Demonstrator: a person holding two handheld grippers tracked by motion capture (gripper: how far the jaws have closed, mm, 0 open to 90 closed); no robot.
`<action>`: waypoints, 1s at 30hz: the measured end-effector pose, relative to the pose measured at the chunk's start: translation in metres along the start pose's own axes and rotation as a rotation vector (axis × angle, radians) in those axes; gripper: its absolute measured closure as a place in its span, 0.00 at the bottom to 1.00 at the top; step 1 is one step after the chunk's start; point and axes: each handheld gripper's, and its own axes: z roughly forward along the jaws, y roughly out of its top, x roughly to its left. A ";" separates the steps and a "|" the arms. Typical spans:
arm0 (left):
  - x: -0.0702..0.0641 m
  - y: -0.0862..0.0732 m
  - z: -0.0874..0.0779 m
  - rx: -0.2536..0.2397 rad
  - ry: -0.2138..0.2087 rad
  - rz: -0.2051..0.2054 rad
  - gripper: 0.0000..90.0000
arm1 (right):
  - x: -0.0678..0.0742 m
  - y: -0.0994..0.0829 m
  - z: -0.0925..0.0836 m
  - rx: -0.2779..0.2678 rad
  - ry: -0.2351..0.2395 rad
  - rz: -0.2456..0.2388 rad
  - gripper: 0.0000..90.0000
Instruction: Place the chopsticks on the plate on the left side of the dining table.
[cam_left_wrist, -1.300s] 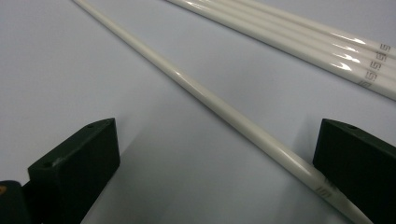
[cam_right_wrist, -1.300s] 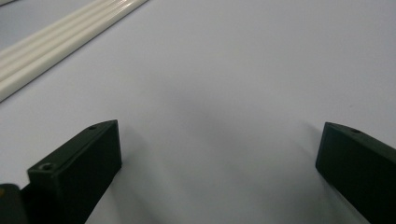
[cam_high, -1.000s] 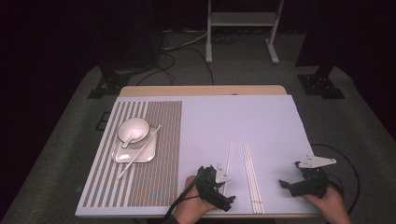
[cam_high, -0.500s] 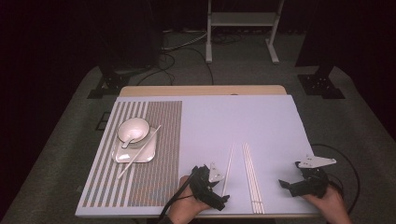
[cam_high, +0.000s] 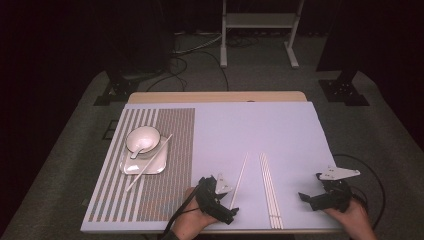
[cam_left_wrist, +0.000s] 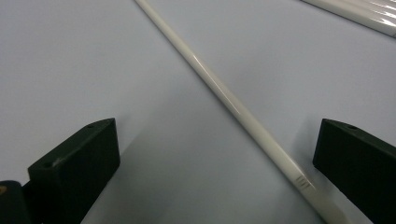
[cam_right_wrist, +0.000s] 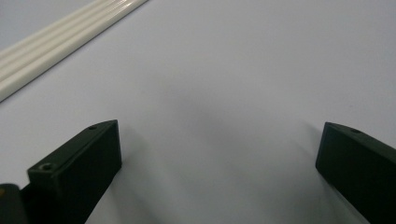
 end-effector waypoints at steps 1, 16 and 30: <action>0.001 -0.001 0.000 -0.004 -0.001 -0.001 0.00 | 0.000 0.000 0.000 0.000 0.000 0.000 0.00; 0.013 -0.008 -0.008 0.005 -0.003 0.005 0.00 | 0.000 0.000 0.000 0.000 0.000 0.000 0.00; 0.027 -0.016 -0.015 0.003 0.011 -0.012 0.00 | 0.000 0.000 0.000 0.000 0.000 0.000 0.00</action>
